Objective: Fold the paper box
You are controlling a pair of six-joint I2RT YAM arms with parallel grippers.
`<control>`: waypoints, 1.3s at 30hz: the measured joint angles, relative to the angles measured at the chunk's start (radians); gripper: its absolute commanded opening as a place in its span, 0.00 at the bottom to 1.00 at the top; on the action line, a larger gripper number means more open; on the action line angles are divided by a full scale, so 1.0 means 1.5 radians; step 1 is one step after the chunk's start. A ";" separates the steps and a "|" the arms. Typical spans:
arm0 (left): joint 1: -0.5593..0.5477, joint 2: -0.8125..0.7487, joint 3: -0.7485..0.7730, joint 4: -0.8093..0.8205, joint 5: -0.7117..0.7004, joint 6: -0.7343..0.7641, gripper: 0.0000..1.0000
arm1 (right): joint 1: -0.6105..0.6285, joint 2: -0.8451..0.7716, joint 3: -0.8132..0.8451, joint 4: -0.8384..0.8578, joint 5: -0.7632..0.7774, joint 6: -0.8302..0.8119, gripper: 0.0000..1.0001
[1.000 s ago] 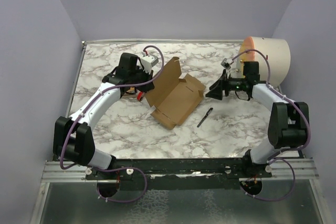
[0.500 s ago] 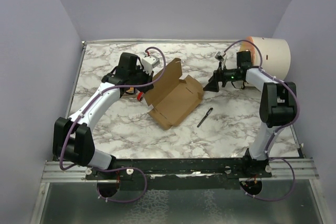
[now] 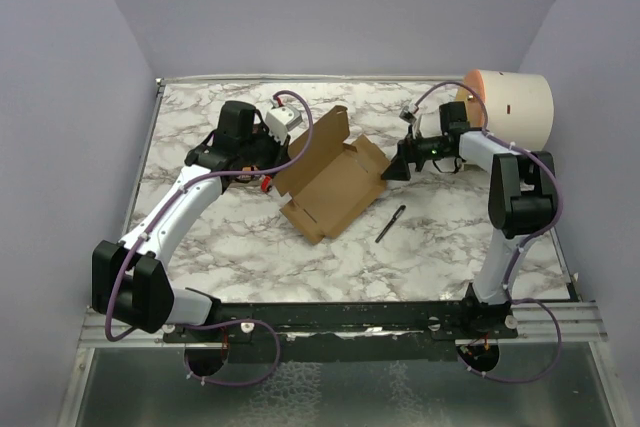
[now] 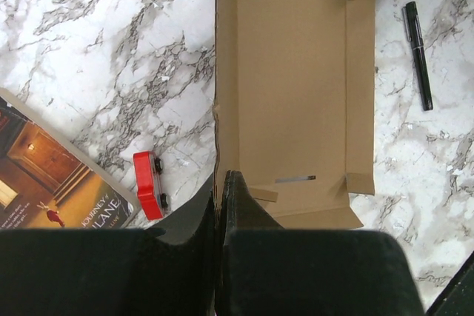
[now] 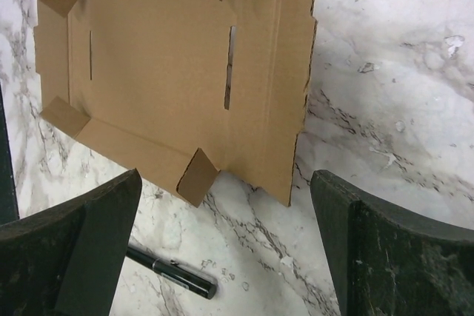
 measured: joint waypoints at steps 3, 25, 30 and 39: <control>0.000 -0.001 -0.002 0.000 0.002 0.005 0.00 | 0.008 0.006 0.004 0.001 0.003 0.005 0.95; -0.006 -0.038 -0.003 -0.016 0.030 0.045 0.00 | 0.034 0.048 0.094 0.002 0.006 0.015 0.09; -0.009 -0.038 0.005 -0.023 0.031 0.046 0.00 | 0.034 -0.010 -0.011 0.072 0.006 0.037 0.01; -0.029 -0.038 0.081 -0.069 0.030 0.048 0.00 | 0.047 -0.136 -0.233 0.431 0.030 0.167 0.01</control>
